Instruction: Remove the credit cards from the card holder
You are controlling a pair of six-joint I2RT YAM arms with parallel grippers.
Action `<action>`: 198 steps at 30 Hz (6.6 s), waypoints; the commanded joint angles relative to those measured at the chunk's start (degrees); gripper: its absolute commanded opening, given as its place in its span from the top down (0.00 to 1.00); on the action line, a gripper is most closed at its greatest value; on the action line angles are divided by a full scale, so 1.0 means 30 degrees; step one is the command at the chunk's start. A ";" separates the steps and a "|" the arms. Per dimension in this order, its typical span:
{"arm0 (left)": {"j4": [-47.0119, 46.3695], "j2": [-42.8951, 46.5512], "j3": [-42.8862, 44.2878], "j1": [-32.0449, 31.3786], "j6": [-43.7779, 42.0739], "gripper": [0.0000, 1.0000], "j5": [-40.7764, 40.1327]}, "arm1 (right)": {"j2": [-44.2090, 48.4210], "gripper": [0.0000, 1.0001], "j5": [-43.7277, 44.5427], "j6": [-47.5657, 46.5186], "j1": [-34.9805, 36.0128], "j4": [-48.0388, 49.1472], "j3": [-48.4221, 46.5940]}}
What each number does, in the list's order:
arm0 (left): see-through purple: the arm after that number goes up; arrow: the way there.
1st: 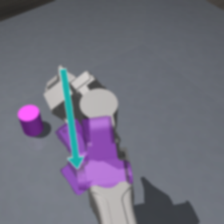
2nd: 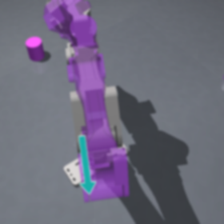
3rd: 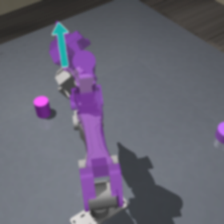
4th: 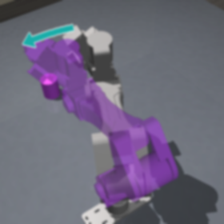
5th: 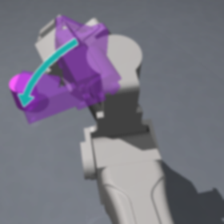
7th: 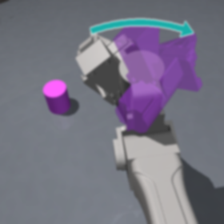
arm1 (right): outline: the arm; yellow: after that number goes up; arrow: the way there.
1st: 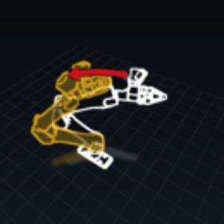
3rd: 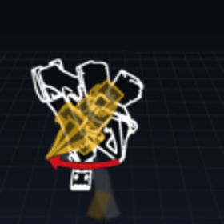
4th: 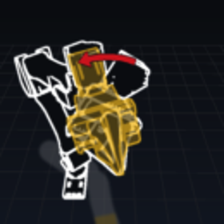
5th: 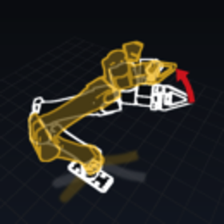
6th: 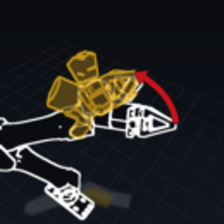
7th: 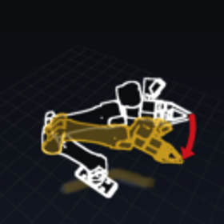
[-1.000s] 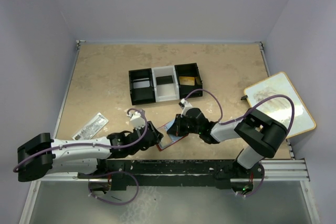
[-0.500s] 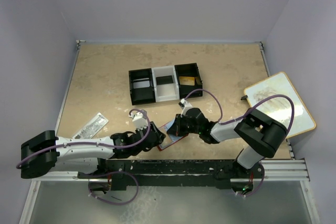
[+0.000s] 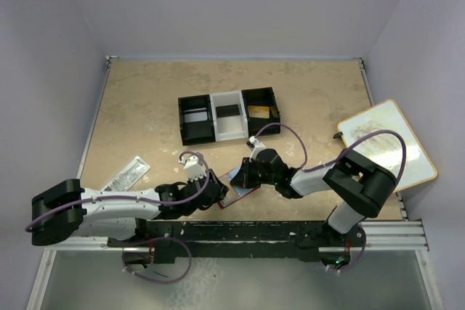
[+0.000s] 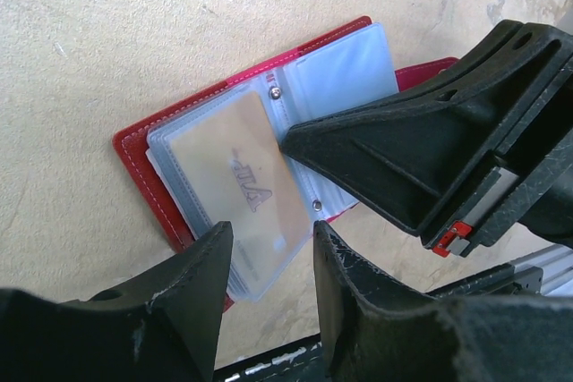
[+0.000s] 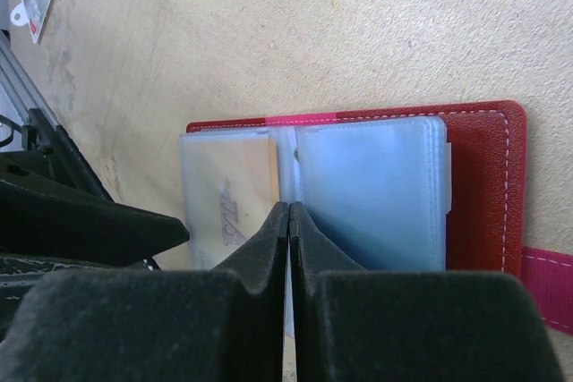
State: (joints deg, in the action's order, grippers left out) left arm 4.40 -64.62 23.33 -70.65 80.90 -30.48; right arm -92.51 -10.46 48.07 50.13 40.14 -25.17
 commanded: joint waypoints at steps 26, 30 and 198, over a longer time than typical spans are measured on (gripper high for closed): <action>0.0606 0.0886 -0.0209 -0.0340 0.0817 0.60 -0.0684 | -0.1254 0.98 0.1063 -0.0931 0.0107 -0.3925 -0.0224; 0.0005 0.0528 -0.0277 -0.0341 0.0692 0.61 -0.0622 | -0.1274 0.98 0.0996 -0.0908 0.0107 -0.3858 -0.0239; 0.1946 -0.4536 0.2143 0.0410 -0.2956 0.77 -0.0924 | 0.1419 0.76 -0.1590 0.0031 0.0268 -0.1375 0.0826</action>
State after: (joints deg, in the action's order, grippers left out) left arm 10.17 -74.87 28.08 -69.49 72.82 -34.39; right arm -88.05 -10.50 46.83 51.16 33.89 -25.32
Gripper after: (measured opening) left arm 0.251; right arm 0.252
